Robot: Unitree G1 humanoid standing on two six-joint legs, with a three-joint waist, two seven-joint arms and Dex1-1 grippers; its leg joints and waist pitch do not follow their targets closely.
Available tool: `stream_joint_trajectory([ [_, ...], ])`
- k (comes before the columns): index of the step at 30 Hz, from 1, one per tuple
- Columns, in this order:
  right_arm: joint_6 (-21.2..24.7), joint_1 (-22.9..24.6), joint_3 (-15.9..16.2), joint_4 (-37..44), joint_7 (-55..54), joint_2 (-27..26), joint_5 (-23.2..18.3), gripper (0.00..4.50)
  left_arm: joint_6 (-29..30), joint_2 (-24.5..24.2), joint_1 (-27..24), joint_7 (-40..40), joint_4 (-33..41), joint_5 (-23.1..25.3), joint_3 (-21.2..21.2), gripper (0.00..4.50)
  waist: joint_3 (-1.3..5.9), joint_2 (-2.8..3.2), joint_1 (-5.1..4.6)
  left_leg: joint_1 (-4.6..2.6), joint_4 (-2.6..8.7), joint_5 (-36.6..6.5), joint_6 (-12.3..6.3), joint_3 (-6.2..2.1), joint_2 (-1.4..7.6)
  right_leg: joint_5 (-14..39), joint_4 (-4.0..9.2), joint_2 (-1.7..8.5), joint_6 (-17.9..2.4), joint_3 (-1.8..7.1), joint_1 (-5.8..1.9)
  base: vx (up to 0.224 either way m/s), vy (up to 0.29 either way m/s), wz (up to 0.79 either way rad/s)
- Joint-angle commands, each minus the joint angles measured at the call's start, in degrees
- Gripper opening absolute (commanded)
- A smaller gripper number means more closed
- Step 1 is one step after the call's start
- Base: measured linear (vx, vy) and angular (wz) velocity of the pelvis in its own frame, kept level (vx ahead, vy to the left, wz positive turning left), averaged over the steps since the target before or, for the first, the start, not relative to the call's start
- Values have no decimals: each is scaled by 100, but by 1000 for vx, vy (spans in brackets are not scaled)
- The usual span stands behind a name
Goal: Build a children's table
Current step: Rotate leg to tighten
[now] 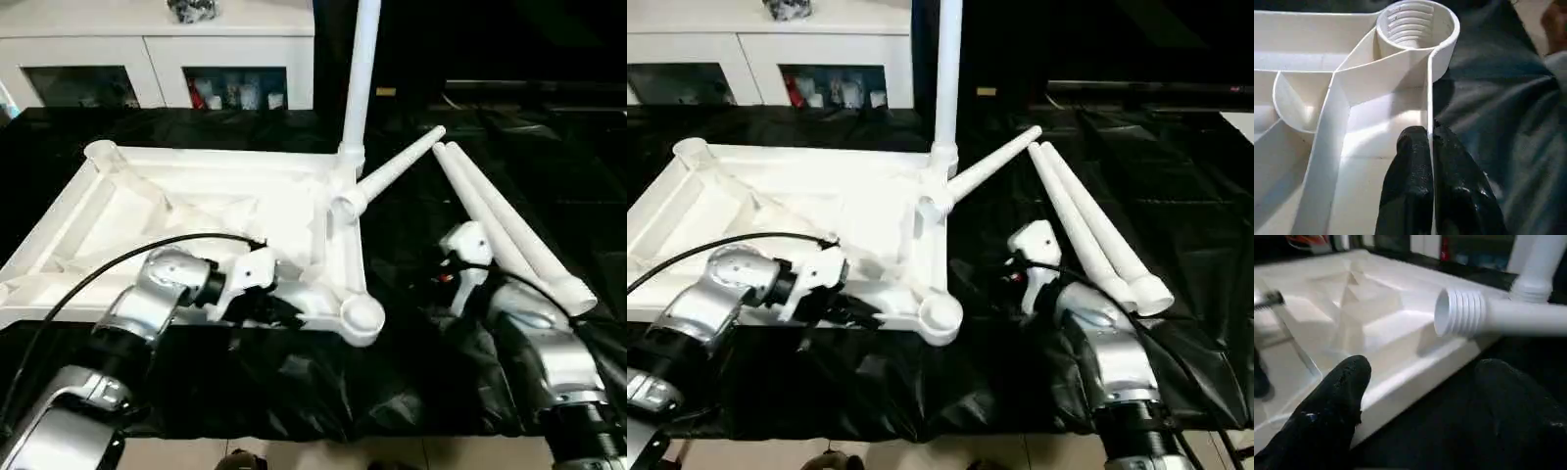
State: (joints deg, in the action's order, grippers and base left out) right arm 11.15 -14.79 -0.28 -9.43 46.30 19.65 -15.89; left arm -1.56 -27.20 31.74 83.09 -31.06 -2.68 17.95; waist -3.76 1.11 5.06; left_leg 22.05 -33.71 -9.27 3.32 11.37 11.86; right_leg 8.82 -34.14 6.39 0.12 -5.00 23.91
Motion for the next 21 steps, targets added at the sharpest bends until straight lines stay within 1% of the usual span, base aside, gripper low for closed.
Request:
stream_joint_trajectory([
  [1, 136, 66, -175, 236, 132, 86, -250, 390, 113, -26, -20, 319, 323, -245, 64, 0, 460, -66, 10, -133, 408, -1465, -145, -57, 151, 1710, 365, 218, -1106, 261, -283, 0, 0, 0],
  [3, 174, 86, -193, 285, 153, 102, -308, 390, 132, -39, -39, 341, 362, -244, 79, 0, 451, -63, 17, -147, 409, -1466, -152, -45, 146, 1662, 372, 200, -1142, 262, -263, 0, 0, 0],
  [4, 214, 99, -219, 318, 167, 126, -356, 390, 134, -82, -80, 420, 433, -209, 150, 0, 460, -79, 26, -143, 399, -1457, -146, -45, 138, 1641, 358, 208, -1158, 264, -275, 0, 0, 0],
  [5, 214, 99, -219, 318, 167, 126, -356, 390, 134, -82, -80, 420, 433, -209, 150, 0, 460, -73, 27, -128, 405, -1435, -142, -50, 142, 1640, 352, 215, -1152, 265, -284, 0, 0, 0],
  [9, 194, 38, -257, 238, 82, 111, -314, 390, 87, -109, -120, 422, 475, -156, 187, 0, 452, -86, 21, -127, 407, -1470, -104, -53, 132, 1798, 372, 218, -1087, 264, -279, 0, 0, 0],
  [11, 161, -112, -283, 62, -175, 64, -186, 390, -91, -61, -93, 208, 353, -47, 141, 0, 453, -88, 19, -133, 409, -1479, -68, -56, 129, 1883, 381, 219, -1051, 263, -272, 0, 0, 0],
  [12, 237, -250, -288, -101, -399, 37, -76, 390, -328, -32, -46, -74, 211, 134, 130, 0, 452, -91, 13, -133, 407, -1484, -49, -55, 126, 1902, 387, 221, -1037, 265, -273, 0, 0, 0],
  [13, 237, -250, -288, -101, -399, 37, -76, 390, -328, -32, -46, -74, 211, 134, 130, 0, 447, -91, 4, -128, 406, -1486, -35, -59, 117, 1932, 385, 211, -1033, 259, -262, 0, 0, 0],
  [14, 272, -421, -273, -268, -536, -12, -21, 390, -410, 14, 16, -415, 56, 305, 111, 0, 454, -88, 9, -142, 402, -1531, -3, -52, 118, 1969, 394, 219, -1013, 263, -267, 0, 0, 0],
  [15, 329, -575, -254, -404, -643, -60, 11, 390, -484, 49, 84, -766, -88, 490, 113, 0, 434, -93, -23, -132, 409, -1627, 23, -60, 109, 2089, 406, 206, -990, 256, -261, 0, 0, 0],
  [16, 354, -704, -240, -526, -743, -104, 51, 390, -549, 79, 134, -969, -196, 588, 112, 0, 446, -94, -7, -160, 403, -1674, 65, -61, 112, 2213, 420, 224, -939, 254, -259, 0, 0, 0],
  [17, 354, -704, -240, -526, -743, -104, 51, 390, -549, 79, 134, -969, -196, 588, 112, 0, 437, -93, -12, -166, 398, -1698, 65, -59, 106, 2281, 432, 222, -921, 257, -239, 0, 0, 0],
  [18, 377, -878, -210, -672, -797, -172, 65, 419, -584, 126, 167, -1150, -259, 636, 94, 0, 436, -93, -16, -149, 404, -1736, 82, -74, 106, 2388, 438, 229, -863, 251, -263, 0, 0, 0],
  [19, 403, -1028, -178, -805, -838, -234, 83, 425, -609, 169, 186, -1275, -295, 659, 75, 0, 437, -111, -23, -143, 407, -1733, 90, -77, 111, 2409, 433, 228, -842, 249, -261, 0, 0, 0],
  [20, 389, -1263, -102, -1024, -869, -328, 137, 425, -548, 225, 179, -1319, -265, 624, 52, 0, 439, -110, -38, -126, 412, -1706, 101, -87, 102, 2445, 436, 228, -821, 240, -278, 0, 0, 0],
  [21, 384, -1318, -84, -1075, -875, -350, 151, 425, -531, 238, 176, -1323, -255, 614, 47, 0, 449, -135, -47, -127, 398, -1670, 101, -83, 99, 2422, 420, 235, -831, 244, -264, 0, 0, 0],
])
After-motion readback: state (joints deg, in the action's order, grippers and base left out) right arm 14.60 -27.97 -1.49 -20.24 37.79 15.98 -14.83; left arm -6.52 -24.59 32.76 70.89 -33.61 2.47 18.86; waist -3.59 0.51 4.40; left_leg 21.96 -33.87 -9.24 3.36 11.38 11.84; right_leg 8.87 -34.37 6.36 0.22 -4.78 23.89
